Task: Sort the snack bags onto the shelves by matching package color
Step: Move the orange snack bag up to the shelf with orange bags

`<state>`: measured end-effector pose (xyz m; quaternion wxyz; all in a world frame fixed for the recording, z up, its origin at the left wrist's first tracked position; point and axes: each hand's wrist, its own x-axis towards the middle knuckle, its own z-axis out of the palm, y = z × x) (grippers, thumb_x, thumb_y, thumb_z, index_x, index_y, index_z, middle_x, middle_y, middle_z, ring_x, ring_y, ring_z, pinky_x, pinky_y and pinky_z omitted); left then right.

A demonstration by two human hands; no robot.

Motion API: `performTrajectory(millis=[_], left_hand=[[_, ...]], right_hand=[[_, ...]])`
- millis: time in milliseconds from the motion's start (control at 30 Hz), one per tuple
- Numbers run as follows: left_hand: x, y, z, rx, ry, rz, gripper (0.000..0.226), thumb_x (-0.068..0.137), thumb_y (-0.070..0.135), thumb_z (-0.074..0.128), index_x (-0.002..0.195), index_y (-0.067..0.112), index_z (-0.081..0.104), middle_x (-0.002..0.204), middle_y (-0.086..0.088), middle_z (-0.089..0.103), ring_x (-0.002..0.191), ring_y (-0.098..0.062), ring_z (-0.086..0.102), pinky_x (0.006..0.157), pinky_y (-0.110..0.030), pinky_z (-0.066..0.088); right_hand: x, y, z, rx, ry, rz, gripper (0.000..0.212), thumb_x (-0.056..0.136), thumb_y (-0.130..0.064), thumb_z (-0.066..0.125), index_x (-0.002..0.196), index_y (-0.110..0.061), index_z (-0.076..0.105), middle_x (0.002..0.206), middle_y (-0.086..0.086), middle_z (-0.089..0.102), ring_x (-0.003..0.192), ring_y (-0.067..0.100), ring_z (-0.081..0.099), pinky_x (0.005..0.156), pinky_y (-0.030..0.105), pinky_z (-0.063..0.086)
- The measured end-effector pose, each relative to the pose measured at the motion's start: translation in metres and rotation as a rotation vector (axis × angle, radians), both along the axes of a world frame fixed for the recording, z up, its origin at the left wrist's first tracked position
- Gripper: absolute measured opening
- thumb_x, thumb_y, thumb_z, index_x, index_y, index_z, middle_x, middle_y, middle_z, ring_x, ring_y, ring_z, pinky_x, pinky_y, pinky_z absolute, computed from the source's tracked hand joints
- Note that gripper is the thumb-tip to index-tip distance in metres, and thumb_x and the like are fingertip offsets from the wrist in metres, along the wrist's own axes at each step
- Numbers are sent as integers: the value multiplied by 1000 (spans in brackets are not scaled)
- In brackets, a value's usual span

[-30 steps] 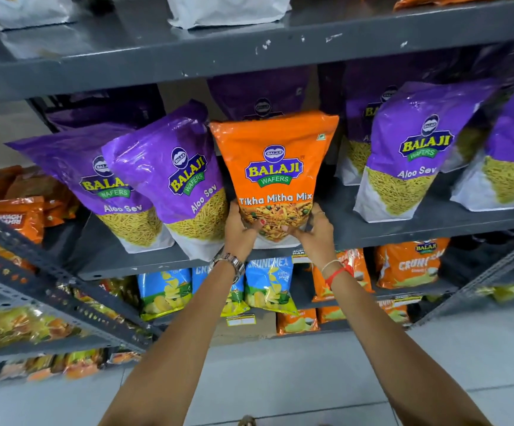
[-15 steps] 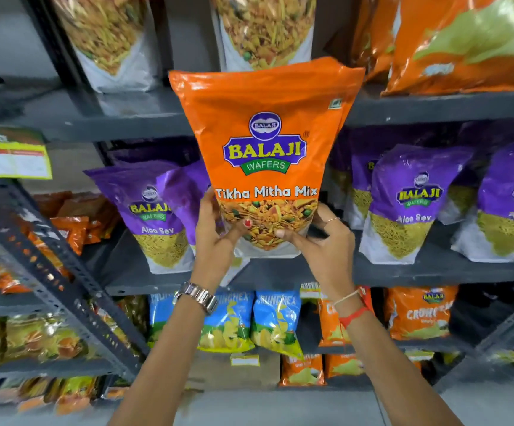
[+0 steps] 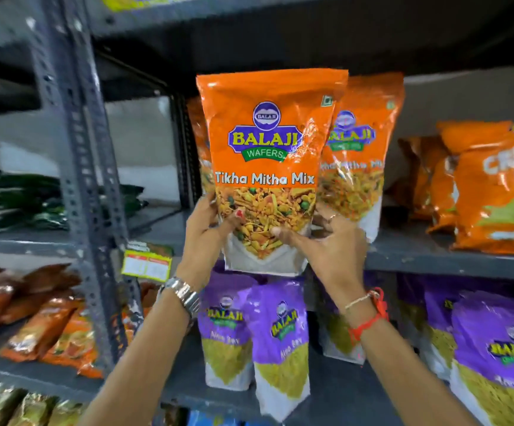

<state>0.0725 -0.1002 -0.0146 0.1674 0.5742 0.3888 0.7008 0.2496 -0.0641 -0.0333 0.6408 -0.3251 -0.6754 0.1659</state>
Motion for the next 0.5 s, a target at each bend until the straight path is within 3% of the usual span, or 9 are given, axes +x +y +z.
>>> performTrajectory(millis=[67, 100, 233, 300, 367, 500], left_hand=[[-14, 7, 19, -7, -18, 36, 47, 81, -3, 57, 125, 2, 45, 126, -17, 58, 116, -28, 55, 100, -42, 46], [-21, 11, 29, -10, -26, 46, 46, 81, -4, 57, 125, 2, 45, 126, -17, 58, 116, -28, 55, 100, -43, 46], [-42, 25, 53, -62, -69, 75, 42, 83, 0, 56, 123, 7, 45, 117, -11, 60, 101, -20, 58, 83, -29, 53], [-53, 35, 56, -95, -97, 88, 40, 84, 0, 55, 122, 7, 46, 122, -15, 59, 105, -24, 57, 87, -36, 52], [-63, 43, 55, -122, -104, 99, 34, 83, -1, 56, 115, 8, 49, 121, -17, 59, 108, -27, 56, 97, -47, 47], [-77, 52, 45, -167, -94, 126, 32, 84, 0, 55, 113, 11, 48, 124, -18, 58, 105, -24, 56, 90, -40, 47]], right_hand=[[-15, 9, 22, 20, -29, 13, 31, 58, -55, 83, 69, -33, 65, 64, -2, 70, 63, 13, 62, 60, 20, 47], [-24, 15, 33, 23, -37, 21, 31, 58, -53, 84, 68, -32, 64, 65, -1, 71, 63, 14, 62, 58, 20, 45], [-56, 45, 61, -52, -64, 110, 44, 58, -42, 86, 90, -15, 74, 82, 1, 76, 77, 15, 69, 65, 20, 51], [-73, 59, 66, -85, -81, 112, 66, 51, -53, 81, 104, -14, 73, 101, 4, 77, 94, 18, 70, 82, 31, 57], [-87, 71, 64, -113, -90, 113, 74, 50, -55, 80, 110, -14, 71, 110, 6, 76, 103, 22, 69, 90, 42, 57], [-103, 81, 50, -147, -89, 102, 78, 50, -57, 81, 111, -11, 70, 112, 8, 75, 105, 25, 69, 91, 45, 57]])
